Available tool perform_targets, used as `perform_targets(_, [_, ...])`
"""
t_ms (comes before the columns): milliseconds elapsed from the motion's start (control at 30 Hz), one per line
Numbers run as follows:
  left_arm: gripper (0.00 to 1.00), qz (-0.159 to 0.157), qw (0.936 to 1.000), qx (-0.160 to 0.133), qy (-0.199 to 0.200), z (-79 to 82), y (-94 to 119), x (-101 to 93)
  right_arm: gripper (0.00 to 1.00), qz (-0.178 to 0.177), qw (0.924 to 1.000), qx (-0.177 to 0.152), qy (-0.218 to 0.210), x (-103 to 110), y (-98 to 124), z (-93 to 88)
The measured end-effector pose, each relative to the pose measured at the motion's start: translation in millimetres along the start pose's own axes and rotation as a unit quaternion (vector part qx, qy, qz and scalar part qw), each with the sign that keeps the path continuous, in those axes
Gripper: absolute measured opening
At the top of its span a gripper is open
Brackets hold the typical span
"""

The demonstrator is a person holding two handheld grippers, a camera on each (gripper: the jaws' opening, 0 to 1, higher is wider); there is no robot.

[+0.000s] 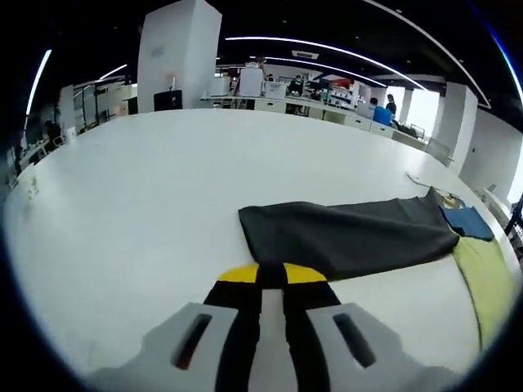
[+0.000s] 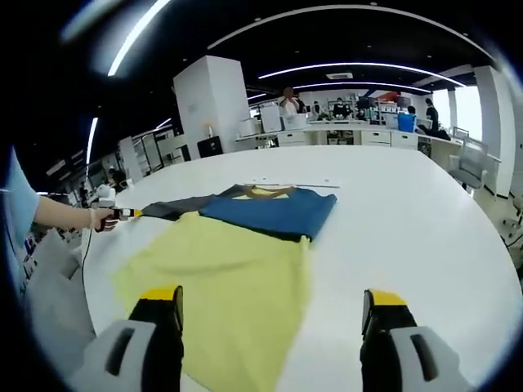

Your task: Fold the garment on the visible template until the final outline fits inside the template.

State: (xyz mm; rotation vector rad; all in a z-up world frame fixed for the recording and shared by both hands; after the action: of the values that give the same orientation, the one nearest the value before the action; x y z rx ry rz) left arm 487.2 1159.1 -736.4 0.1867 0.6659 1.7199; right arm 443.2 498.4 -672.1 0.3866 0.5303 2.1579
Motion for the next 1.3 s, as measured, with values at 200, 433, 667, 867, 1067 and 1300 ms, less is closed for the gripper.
perform_targets(200, [0.00,-0.020,0.9995,-0.010,0.024,9.5,4.0,-8.4,0.91,-0.002,1.0000,0.001,-0.004,0.4,1.8,-2.8])
perform_targets(433, [0.00,-0.055,0.9979,-0.033,0.013,34.0,18.5,-37.9,0.90,0.001,0.9999,-0.010,-0.009,1.0,1.6,-1.1])
perform_targets(667, [0.00,-0.132,0.9887,-0.059,0.040,63.9,32.4,-88.5,0.89,0.007,0.9997,-0.021,-0.014,3.2,1.8,0.6])
perform_targets(867, [0.00,-0.182,0.9804,-0.070,0.030,87.2,41.4,-140.2,0.88,0.009,0.9992,-0.032,-0.023,1.3,5.7,-2.2])
perform_targets(1067, [0.00,-0.242,0.9676,-0.066,0.028,99.2,41.9,-199.1,0.88,0.013,0.9990,-0.036,-0.021,1.2,7.8,-6.8])
perform_targets(1300, [0.00,-0.291,0.9551,-0.050,0.029,92.3,31.7,-262.2,0.87,0.009,0.9982,-0.047,-0.036,-2.9,8.1,-12.5])
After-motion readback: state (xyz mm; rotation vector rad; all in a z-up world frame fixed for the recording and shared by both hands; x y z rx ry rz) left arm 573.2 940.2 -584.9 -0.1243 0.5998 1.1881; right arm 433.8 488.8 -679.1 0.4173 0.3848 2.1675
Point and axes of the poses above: the point that each gripper's makers call its tool centre point, and the gripper's own axes: y roughly backward along the fingers, x roughly to its left, z roughly out of its top, the point moved 6 cm from there along y, roughly backward along the fingers, and after that the axes turned 6 degrees about y, right-handed, at the moved point
